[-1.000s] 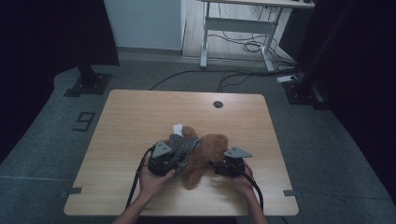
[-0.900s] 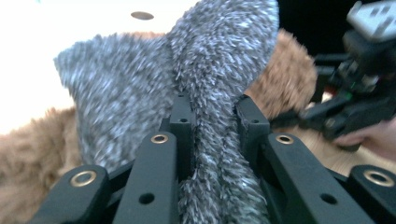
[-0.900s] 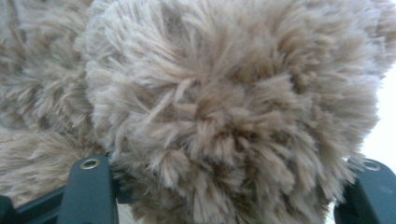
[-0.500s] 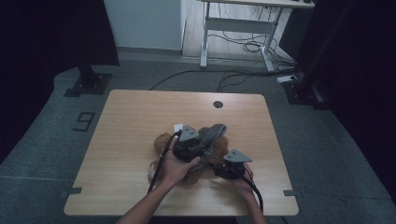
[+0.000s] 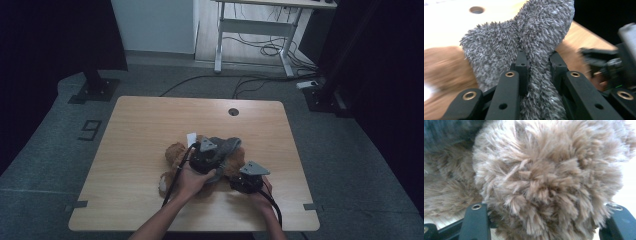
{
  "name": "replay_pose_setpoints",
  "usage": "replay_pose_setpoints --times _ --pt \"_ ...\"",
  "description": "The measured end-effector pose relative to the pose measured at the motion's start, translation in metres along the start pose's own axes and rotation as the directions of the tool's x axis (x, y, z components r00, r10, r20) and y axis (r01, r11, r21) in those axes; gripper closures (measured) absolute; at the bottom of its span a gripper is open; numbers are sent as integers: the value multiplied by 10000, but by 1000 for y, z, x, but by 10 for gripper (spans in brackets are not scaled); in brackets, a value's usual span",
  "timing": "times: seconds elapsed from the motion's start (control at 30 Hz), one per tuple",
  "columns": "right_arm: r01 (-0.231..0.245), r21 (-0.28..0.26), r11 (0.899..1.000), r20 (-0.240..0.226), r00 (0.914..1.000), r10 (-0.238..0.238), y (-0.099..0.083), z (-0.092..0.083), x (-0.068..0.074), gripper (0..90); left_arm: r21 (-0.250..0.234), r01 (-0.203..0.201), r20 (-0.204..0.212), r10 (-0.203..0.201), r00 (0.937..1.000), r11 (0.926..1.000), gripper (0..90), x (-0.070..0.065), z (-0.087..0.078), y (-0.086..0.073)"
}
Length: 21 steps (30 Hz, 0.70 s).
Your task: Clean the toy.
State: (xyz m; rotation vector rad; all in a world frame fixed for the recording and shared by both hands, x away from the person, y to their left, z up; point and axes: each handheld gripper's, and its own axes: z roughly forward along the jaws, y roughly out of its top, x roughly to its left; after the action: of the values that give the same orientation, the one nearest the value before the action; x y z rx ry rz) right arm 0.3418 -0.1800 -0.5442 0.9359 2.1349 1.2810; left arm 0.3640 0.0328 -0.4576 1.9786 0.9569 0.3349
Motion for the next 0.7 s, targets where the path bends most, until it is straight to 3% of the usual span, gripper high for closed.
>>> replay_pose_setpoints --times 0.13,0.17,0.2,0.23,0.27,0.3,0.33,0.37,0.47,0.57,0.6,0.7 --pt "-22 -14 10000 -56 10000 22 -1 -1 -1 365 -442 215 -420 -234 9988 9988 735 25 -31 -12" --pt "-22 -14 10000 -56 10000 22 -1 -1 -1 365 -442 215 -420 -234 9988 9988 735 25 -31 -12" --pt "-41 -10 10000 -40 10000 41 -1 -1 0 365 -618 486 -569 -521 9970 9969 735 39 -45 -18" --pt "-41 -10 10000 -40 10000 41 -1 -1 0 365 -618 486 -569 -521 9970 9969 735 39 -45 -18" --pt "-51 -7 10000 -23 10000 51 -1 -1 0 365 -773 918 -665 -970 9931 9928 735 56 -57 -26" --pt "-51 -7 10000 -23 10000 51 -1 -1 0 365 -773 918 -665 -970 9931 9928 735 56 -57 -26" --pt "-65 -18 10000 -13 10000 65 -1 -1 0 365 -806 1354 -784 -1417 9868 9875 734 72 -66 -34" --pt "-65 -18 10000 -13 10000 65 -1 -1 0 365 -806 1354 -784 -1417 9868 9875 734 72 -66 -34" --pt "-142 -39 9999 -20 9999 142 -1 -1 0 366 -641 1816 -1350 -1888 9727 9813 735 98 -71 -64" --pt "-154 -43 9999 -9 9999 154 -1 0 0 366 -596 2136 -1440 -2202 9648 9751 736 108 -70 -80" --pt "-182 -53 9998 -8 9998 181 -1 0 0 366 -369 2052 -1754 -2084 9622 9780 736 113 -70 -88" --pt "-198 -67 9998 -18 9998 198 -1 0 -1 366 -258 2170 -1900 -2179 9573 9758 736 118 -72 -95"
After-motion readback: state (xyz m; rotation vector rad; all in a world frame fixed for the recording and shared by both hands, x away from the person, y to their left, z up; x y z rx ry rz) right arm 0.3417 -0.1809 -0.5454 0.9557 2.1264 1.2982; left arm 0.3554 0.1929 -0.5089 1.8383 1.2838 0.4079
